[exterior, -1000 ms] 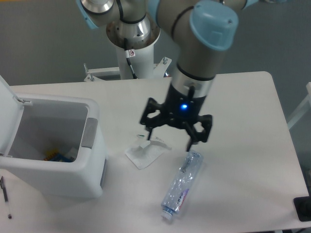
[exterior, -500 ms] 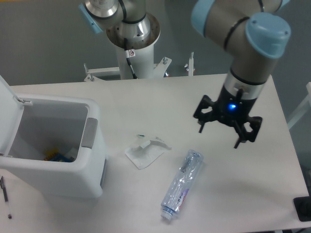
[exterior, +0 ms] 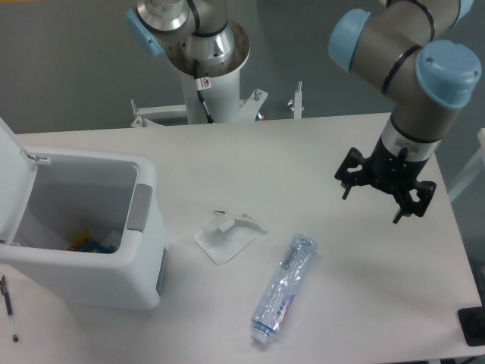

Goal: Open the trash can

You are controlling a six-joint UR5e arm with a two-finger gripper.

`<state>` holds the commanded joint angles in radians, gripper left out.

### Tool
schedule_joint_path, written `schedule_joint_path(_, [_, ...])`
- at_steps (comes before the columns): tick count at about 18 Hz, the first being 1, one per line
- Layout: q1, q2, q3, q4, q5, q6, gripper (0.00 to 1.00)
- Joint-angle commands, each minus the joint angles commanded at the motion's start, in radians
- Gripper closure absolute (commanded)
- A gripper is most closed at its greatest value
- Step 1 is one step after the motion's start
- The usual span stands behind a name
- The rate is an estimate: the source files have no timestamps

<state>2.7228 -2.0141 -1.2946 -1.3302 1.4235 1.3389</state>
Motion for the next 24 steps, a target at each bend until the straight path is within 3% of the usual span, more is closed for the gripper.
schedule_joint_path(5, [0.000, -0.008, -0.034, 0.063, 0.052, 0.123, 0.00])
schedule_joint_path(11, [-0.002, -0.017, -0.040, 0.063, 0.057, 0.180, 0.00])
schedule_joint_path(14, [-0.012, -0.017, -0.046, 0.065, 0.112, 0.226, 0.00])
schedule_joint_path(24, [-0.017, -0.015, -0.055, 0.068, 0.114, 0.229, 0.00])
